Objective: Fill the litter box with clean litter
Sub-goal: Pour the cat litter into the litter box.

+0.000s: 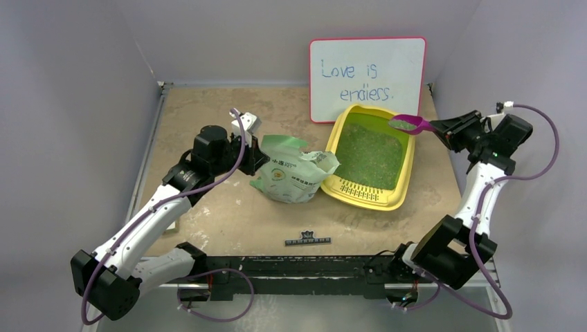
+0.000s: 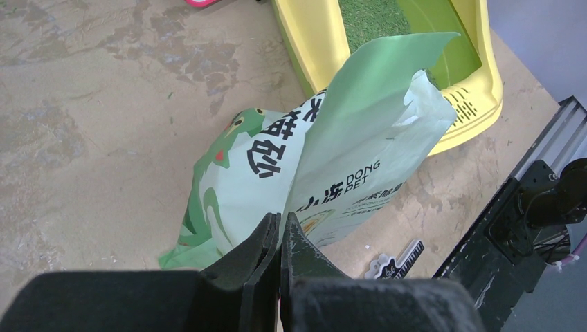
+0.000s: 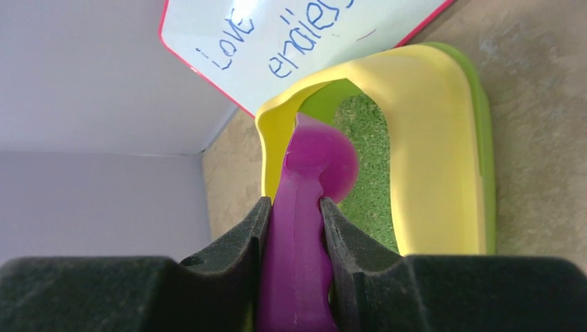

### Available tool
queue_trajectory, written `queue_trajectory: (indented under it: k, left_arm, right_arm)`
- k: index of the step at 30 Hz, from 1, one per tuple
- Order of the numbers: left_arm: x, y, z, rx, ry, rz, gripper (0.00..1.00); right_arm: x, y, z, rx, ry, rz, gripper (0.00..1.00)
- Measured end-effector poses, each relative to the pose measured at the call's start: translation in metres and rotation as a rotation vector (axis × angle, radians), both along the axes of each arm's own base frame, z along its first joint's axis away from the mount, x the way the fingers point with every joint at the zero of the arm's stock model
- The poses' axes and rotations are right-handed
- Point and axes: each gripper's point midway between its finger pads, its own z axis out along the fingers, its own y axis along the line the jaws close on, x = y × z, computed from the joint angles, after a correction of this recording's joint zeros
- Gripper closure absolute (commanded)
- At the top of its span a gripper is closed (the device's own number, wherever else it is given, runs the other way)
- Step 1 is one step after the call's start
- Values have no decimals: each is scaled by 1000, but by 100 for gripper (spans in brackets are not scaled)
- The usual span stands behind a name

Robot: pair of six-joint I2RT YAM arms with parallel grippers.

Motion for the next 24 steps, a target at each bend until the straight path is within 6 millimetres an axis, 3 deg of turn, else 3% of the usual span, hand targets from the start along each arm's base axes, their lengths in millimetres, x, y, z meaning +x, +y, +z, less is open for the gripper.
queue_trajectory:
  k: [13,24]
  left_arm:
    - [-2,1,1,1,1,1,100]
    - [-3,2,3,-3,-5,0,100]
  right_arm:
    - [28,19,-3,-179,67,42,100]
    - [52,18,8,-303,71,38,100]
